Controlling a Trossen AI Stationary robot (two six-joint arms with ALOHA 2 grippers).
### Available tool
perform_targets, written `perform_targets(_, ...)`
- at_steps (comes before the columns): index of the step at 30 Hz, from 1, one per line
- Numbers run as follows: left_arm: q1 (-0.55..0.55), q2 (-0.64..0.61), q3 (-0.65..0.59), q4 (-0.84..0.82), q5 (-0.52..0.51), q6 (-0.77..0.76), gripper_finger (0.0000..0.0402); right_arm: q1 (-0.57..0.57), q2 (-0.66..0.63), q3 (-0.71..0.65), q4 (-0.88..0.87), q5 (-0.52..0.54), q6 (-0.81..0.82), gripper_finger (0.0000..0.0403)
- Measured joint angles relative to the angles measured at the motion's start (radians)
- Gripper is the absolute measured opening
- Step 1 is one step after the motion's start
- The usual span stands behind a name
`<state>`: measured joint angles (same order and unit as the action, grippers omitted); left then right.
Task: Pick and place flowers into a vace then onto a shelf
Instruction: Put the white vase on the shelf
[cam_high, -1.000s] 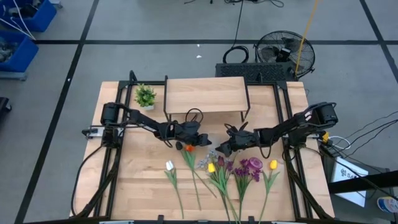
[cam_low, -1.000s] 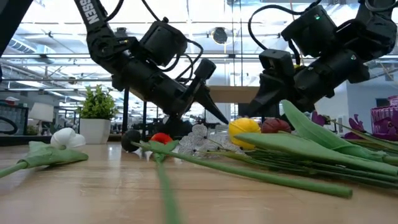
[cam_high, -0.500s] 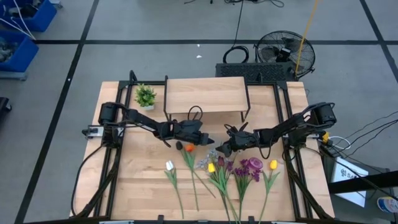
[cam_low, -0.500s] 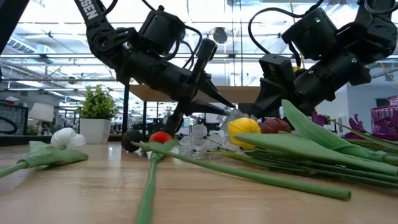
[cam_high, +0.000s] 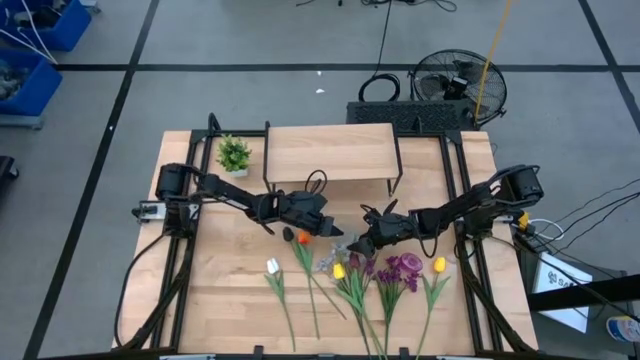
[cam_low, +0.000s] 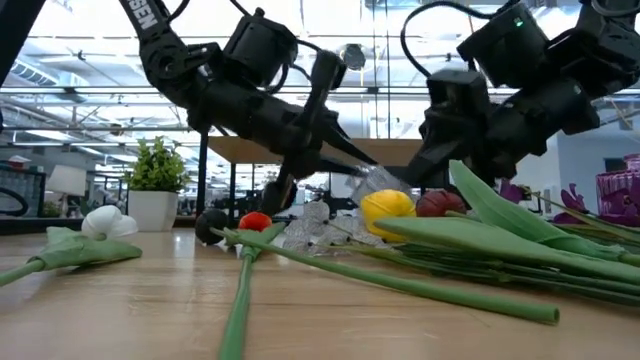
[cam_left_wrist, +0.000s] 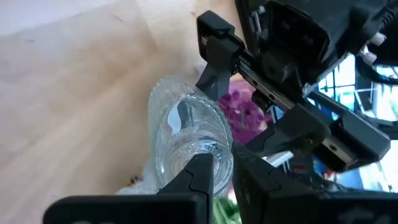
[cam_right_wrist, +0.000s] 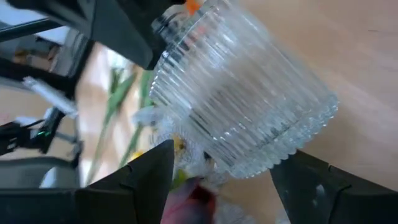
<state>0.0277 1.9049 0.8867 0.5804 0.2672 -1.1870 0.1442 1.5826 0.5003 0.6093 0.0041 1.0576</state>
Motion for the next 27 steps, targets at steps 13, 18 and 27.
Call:
perform_targets(13,-0.04,-0.348,0.135,-0.756,-0.078,0.175,0.0041,0.015,-0.24,0.004,-0.038,-0.058,-0.13,0.0247)
perform_targets(18,-0.073,-0.438,0.34,-1.077,-0.18,0.227,0.0041,0.015,-0.318,0.001,-0.068,-0.054,-0.16,0.0247)
perform_targets(27,0.041,-0.451,0.802,-1.697,-0.332,0.347,0.0041,0.015,-0.346,0.002,-0.051,-0.058,-0.154,0.0247)
